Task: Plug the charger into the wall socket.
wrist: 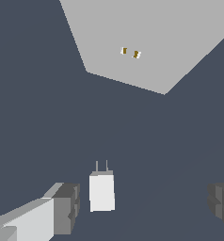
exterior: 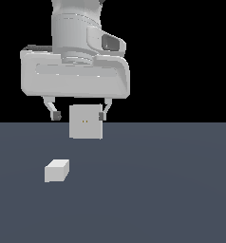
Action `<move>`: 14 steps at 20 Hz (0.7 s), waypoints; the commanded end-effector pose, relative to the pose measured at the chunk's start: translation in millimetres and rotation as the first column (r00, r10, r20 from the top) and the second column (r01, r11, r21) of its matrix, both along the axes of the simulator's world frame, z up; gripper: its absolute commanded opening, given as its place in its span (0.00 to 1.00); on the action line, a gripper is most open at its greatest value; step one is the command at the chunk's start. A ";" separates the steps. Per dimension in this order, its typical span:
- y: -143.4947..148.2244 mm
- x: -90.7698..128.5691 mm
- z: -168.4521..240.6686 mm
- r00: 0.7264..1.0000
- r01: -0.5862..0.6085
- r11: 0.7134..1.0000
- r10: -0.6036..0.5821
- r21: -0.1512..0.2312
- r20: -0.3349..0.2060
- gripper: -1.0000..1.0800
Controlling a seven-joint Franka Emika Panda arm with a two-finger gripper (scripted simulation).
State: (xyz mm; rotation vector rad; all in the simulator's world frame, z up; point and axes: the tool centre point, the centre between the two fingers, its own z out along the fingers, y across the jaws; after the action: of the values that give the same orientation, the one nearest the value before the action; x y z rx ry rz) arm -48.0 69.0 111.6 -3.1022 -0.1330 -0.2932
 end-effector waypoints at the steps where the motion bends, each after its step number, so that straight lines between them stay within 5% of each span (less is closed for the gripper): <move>1: 6.7 -7.2 -9.3 1.000 -0.011 1.000 0.011 0.001 0.023 0.96; 14: 28.6 -27.8 -44.0 0.994 -0.049 0.999 0.049 -0.003 0.101 0.96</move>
State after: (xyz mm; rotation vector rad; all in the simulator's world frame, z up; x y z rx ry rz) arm -74.6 96.2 70.1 -3.0805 -0.2067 -0.4386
